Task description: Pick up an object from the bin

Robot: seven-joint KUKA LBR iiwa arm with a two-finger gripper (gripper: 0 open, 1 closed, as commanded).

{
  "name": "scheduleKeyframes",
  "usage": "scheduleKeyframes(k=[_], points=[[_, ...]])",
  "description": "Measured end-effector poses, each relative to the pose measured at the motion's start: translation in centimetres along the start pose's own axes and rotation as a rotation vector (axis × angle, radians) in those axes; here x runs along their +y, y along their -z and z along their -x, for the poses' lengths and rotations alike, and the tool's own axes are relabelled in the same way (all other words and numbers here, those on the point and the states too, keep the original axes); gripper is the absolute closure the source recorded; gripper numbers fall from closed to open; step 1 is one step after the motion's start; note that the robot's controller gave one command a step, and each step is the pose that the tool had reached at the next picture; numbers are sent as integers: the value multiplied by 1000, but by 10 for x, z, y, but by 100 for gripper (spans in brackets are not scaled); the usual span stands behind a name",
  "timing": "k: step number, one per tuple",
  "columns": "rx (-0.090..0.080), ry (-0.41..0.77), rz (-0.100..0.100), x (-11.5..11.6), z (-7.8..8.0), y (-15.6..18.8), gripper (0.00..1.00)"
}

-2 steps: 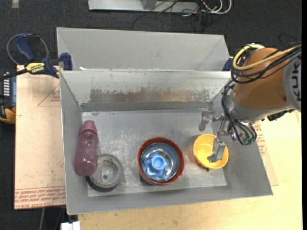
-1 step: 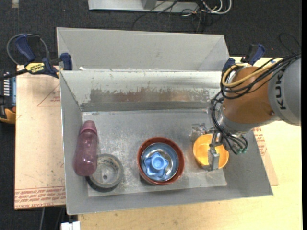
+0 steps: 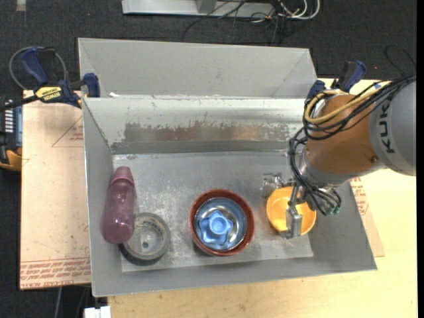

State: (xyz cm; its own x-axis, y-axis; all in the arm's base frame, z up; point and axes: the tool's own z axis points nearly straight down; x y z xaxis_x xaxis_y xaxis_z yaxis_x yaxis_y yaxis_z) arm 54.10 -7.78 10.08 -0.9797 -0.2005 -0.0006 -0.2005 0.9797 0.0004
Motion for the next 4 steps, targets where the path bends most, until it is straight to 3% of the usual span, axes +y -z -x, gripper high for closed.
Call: scheduleKeyframes(k=[1,2,3,4], points=[[-1,-32,1,-27,-18,-20,0],[-7,70,1,-18,2,-18,100],[-7,70,2,-18,2,-18,100],[1,68,6,-19,5,18,100]])
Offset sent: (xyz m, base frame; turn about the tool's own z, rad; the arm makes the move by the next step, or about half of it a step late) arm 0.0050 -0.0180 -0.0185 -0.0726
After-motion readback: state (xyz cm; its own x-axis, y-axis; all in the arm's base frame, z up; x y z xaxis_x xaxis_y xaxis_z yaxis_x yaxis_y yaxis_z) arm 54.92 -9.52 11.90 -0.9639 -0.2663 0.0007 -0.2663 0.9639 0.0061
